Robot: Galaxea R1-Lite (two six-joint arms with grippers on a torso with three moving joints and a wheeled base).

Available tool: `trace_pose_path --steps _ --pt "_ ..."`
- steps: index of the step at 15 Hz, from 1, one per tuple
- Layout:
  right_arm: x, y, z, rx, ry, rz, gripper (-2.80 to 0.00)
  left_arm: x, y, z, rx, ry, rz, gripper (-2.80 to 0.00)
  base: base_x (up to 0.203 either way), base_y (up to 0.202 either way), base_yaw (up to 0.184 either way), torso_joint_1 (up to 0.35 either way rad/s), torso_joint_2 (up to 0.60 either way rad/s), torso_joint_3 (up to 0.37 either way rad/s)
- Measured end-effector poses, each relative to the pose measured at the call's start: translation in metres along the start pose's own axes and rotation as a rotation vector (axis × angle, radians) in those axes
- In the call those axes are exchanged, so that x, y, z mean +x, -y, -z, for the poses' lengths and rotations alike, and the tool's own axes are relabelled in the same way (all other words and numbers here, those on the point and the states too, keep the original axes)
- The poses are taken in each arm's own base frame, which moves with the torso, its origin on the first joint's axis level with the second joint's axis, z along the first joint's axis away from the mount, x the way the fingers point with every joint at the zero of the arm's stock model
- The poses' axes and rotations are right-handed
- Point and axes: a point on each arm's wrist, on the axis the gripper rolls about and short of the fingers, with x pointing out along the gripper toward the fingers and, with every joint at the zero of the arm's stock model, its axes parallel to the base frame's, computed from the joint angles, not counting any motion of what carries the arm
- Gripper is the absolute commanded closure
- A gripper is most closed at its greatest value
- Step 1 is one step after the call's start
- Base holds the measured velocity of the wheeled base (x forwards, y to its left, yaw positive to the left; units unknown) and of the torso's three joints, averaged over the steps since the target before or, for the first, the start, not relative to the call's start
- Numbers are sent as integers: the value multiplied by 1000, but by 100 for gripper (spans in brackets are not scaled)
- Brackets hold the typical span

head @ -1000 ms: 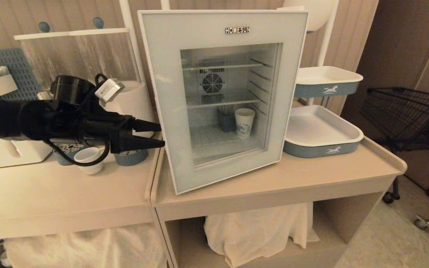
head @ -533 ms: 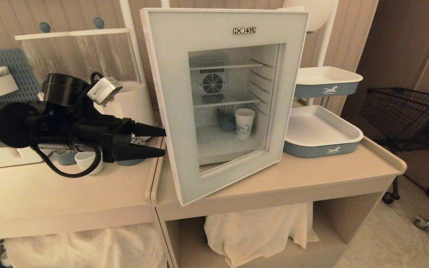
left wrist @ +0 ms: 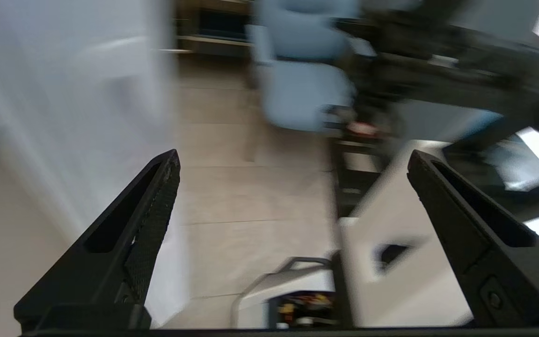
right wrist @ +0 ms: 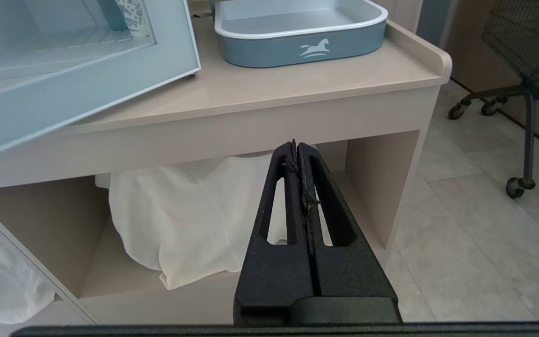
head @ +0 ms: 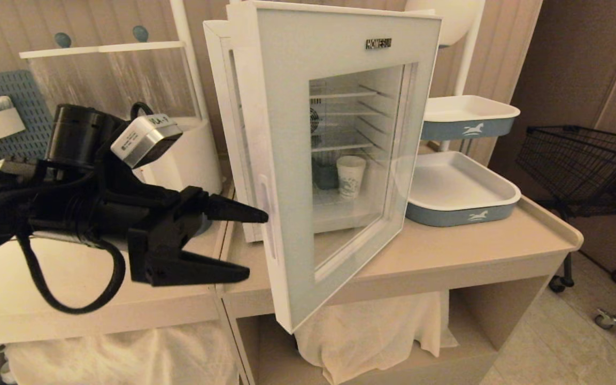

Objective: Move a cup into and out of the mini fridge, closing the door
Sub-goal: Open the freezer door

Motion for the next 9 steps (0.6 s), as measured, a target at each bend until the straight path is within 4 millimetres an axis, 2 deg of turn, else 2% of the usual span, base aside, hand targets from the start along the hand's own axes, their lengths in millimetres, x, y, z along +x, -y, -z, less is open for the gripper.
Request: trace_pose_path --steps 3,6,8,9 --pt "0 0 0 0 0 -2 0 23 37 -5 22 -20 110 -280 0 0 0 0 0 0" --pt "0 0 0 0 0 -1 0 54 95 -10 35 -62 288 -280 0 0 0 0 0 0" --pt "0 0 0 0 1 0 0 56 128 -9 61 -94 284 -280 0 0 0 0 0 0" --pt "0 0 0 0 1 0 0 53 133 -9 87 -97 222 -280 0 0 0 0 0 0"
